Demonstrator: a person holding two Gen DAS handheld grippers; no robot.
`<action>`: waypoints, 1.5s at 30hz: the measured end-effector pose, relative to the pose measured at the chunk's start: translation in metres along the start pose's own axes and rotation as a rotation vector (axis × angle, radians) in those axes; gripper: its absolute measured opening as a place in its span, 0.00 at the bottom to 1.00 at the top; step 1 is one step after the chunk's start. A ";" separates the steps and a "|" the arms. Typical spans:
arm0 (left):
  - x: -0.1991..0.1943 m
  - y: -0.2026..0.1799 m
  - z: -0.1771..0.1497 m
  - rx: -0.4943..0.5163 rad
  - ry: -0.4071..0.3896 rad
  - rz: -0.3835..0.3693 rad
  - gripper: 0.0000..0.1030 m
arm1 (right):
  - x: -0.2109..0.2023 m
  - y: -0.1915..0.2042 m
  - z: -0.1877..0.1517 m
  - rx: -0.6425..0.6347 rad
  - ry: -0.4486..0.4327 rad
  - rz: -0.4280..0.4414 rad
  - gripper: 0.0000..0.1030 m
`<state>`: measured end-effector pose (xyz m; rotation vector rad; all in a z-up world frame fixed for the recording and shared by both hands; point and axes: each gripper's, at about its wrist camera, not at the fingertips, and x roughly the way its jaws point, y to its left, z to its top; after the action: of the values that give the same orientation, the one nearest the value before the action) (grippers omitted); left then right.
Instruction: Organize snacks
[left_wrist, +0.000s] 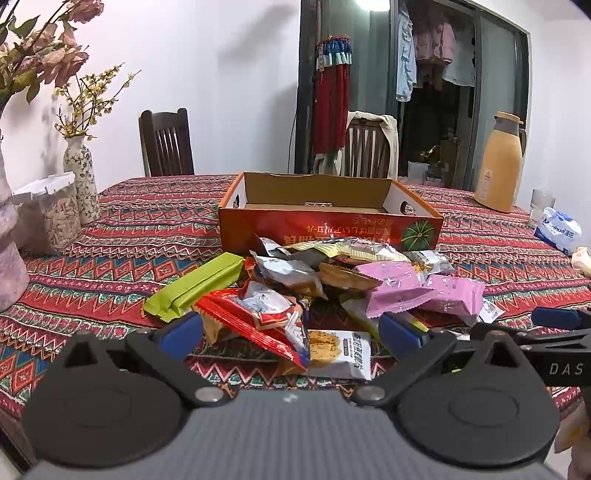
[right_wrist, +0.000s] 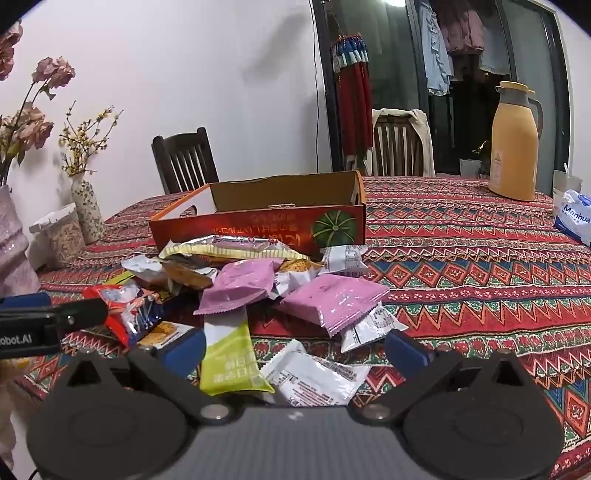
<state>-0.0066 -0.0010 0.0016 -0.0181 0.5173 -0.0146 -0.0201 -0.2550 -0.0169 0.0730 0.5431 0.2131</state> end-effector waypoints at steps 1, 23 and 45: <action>0.000 0.000 0.000 0.001 0.001 0.000 1.00 | 0.001 0.000 0.000 0.000 0.000 0.000 1.00; 0.003 0.006 -0.003 -0.019 0.018 -0.001 1.00 | 0.005 0.000 -0.003 0.003 0.017 -0.010 1.00; 0.003 0.009 -0.004 -0.023 0.019 -0.002 1.00 | 0.003 -0.001 -0.003 0.004 0.014 -0.015 1.00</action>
<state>-0.0058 0.0075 -0.0036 -0.0408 0.5363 -0.0104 -0.0194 -0.2550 -0.0212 0.0715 0.5577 0.1982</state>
